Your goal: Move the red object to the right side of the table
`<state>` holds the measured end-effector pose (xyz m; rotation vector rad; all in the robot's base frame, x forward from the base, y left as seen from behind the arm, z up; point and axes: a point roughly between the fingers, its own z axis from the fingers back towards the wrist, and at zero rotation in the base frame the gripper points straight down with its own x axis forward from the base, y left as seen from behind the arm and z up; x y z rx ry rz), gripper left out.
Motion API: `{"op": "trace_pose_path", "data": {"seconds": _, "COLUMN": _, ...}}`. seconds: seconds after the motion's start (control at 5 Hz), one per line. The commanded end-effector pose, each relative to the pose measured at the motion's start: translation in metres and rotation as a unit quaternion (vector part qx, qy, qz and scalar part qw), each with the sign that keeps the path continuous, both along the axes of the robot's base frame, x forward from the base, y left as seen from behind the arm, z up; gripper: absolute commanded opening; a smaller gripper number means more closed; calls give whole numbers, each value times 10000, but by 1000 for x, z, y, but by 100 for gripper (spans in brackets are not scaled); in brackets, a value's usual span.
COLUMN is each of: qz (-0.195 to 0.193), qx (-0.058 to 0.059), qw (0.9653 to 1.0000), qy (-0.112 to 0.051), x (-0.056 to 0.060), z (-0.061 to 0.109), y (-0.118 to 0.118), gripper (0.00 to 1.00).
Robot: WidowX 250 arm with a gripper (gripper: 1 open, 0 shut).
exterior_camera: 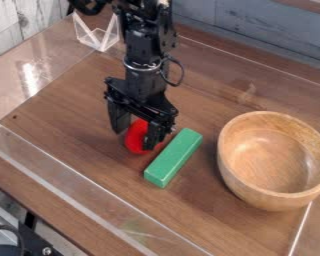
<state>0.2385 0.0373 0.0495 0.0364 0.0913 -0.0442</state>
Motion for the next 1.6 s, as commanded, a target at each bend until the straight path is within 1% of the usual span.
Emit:
{"op": "trace_pose_path", "data": {"seconds": 0.0, "qz": 34, "qx": 35, "qw": 9998, "qy": -194, "x": -3, "z": 18, "y": 9, "gripper": 100}}
{"op": "trace_pose_path", "data": {"seconds": 0.2, "qz": 115, "qx": 5, "qw": 9998, "qy": -178, "x": -12, "z": 25, "y": 18, "gripper": 100}}
{"op": "trace_pose_path", "data": {"seconds": 0.4, "qz": 33, "qx": -70, "qw": 9998, "qy": -162, "x": -13, "z": 18, "y": 15, "gripper": 100}}
{"op": "trace_pose_path", "data": {"seconds": 0.6, "qz": -7, "qx": -90, "qw": 9998, "qy": -153, "x": -12, "z": 11, "y": 12, "gripper": 100}}
{"op": "trace_pose_path", "data": {"seconds": 1.0, "qz": 63, "qx": -97, "qw": 9998, "qy": -179, "x": -8, "z": 14, "y": 2, "gripper": 100}}
{"op": "trace_pose_path", "data": {"seconds": 1.4, "qz": -36, "qx": -117, "qw": 9997, "qy": -203, "x": 8, "z": 18, "y": -10, "gripper": 100}}
